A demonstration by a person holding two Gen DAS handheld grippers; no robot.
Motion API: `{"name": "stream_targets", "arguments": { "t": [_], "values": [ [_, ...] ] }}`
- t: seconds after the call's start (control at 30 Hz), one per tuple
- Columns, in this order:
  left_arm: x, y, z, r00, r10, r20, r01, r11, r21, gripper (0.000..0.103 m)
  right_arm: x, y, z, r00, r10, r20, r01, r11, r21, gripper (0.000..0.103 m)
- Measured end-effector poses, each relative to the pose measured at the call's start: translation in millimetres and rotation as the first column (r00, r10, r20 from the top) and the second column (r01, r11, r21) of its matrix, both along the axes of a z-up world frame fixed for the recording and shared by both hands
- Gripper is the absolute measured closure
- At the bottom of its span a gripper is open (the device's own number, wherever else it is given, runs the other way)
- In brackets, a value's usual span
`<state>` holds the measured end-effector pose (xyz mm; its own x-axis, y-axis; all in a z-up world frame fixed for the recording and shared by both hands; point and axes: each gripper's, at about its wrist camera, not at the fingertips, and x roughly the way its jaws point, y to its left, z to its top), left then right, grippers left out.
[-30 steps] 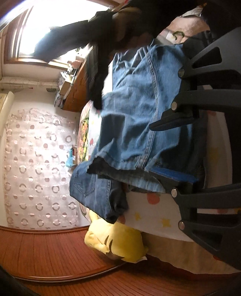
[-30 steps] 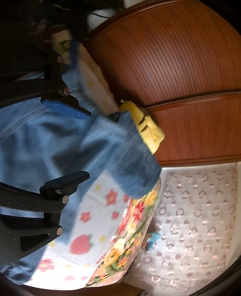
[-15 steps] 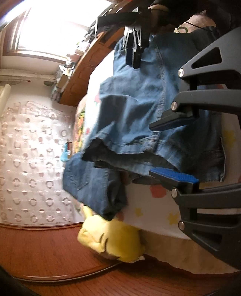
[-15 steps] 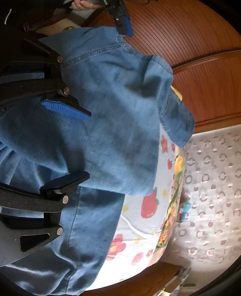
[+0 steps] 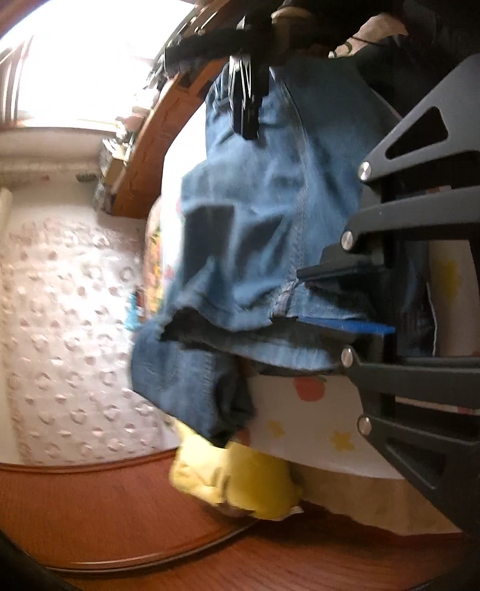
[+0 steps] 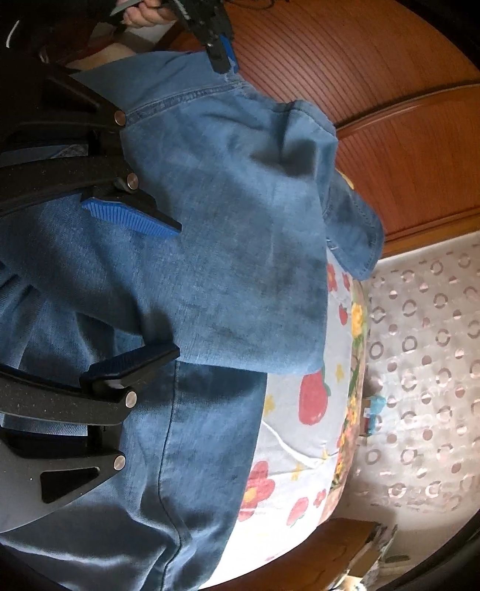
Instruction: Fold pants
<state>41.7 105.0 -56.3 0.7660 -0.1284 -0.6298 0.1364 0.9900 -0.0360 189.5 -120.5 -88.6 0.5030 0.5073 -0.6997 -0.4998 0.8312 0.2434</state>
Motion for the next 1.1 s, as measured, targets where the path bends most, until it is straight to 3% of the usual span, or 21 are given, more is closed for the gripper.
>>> {"name": "stream_targets", "arguments": {
  "t": [0.03,0.2,0.33,0.4,0.6,0.77,0.93,1.0,1.1],
  "values": [
    [-3,-1,4,1.0,-0.005,0.008,0.005,1.0,-0.008,0.095,2,-2,0,1.0,-0.006,-0.006,0.006,1.0,0.017,0.043],
    [-25,6,33,0.996,0.017,0.088,-0.012,0.998,-0.055,0.096,3,-8,1,1.0,-0.024,-0.007,0.025,0.999,0.024,0.043],
    [-38,12,41,0.995,0.026,0.094,-0.02,0.998,-0.063,0.096,-10,-8,9,0.999,-0.031,0.027,0.033,0.998,-0.049,0.043],
    [-40,15,37,0.996,0.034,0.079,-0.029,0.998,-0.055,0.095,-17,-11,15,0.999,-0.03,0.019,0.031,0.999,-0.033,0.043],
    [-34,21,12,0.998,0.062,0.009,-0.061,0.996,-0.064,0.087,-44,-6,22,1.0,0.021,0.003,-0.021,0.998,-0.053,0.043],
    [-32,27,5,0.998,0.069,-0.011,-0.069,0.994,-0.081,0.073,-59,-5,11,0.999,0.029,-0.024,-0.032,0.994,-0.105,0.043],
    [-32,28,7,0.997,0.075,-0.008,-0.075,0.993,-0.094,0.068,-75,-10,2,0.997,0.059,-0.052,-0.064,0.993,-0.101,0.069],
    [-32,28,7,0.997,0.082,-0.001,-0.082,0.992,-0.097,0.068,-83,-13,8,0.998,0.064,-0.029,-0.066,0.995,-0.078,0.088],
    [-32,28,8,0.996,0.087,0.003,-0.086,0.992,-0.097,0.068,-93,-18,19,0.998,0.063,-0.006,-0.063,0.997,-0.049,0.093]
  ]
}}
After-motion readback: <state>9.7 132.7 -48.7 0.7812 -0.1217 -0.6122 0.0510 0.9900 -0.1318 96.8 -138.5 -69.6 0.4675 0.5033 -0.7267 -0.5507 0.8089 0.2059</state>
